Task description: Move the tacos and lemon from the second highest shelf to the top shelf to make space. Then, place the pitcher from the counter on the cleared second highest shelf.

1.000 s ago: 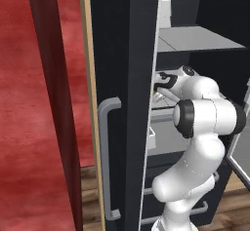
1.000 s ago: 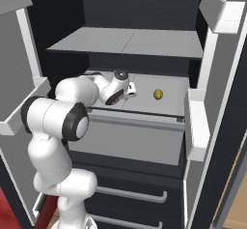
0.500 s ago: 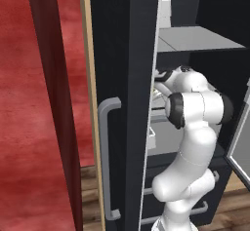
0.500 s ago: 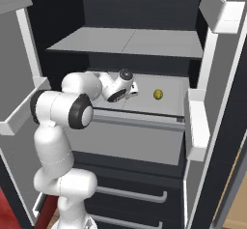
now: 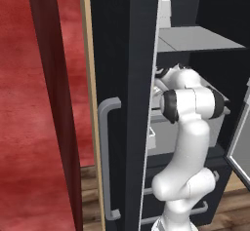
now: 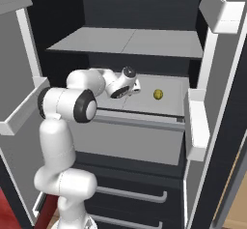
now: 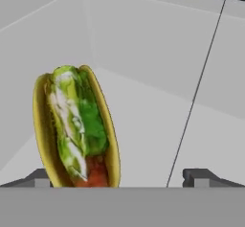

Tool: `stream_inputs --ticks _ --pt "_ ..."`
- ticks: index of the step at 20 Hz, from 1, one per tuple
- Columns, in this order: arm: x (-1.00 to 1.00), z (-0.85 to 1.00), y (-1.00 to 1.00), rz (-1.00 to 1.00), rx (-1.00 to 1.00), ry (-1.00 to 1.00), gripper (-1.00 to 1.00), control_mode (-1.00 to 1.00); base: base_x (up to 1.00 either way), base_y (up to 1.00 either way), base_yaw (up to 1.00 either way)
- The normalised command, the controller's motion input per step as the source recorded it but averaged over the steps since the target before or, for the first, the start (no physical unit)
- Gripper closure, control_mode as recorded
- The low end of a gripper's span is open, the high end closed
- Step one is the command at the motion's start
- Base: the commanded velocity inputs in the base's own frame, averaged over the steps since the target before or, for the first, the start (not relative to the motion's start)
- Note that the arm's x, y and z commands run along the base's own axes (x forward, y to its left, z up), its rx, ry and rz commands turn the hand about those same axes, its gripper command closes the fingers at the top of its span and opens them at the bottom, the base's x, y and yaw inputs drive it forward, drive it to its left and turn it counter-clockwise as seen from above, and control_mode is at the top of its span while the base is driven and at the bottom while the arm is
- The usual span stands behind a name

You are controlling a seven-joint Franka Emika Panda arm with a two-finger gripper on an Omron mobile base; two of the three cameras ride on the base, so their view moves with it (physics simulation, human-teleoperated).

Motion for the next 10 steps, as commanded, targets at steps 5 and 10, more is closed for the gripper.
stream_inputs --ticks 5,10 --pt "0.34 -0.21 0.06 0.01 0.0 0.0 -1.0 -1.0 0.0 0.0 0.0" --pt "0.12 -0.29 0.27 0.03 0.0 0.0 -1.0 -1.0 0.0 0.0 0.0"
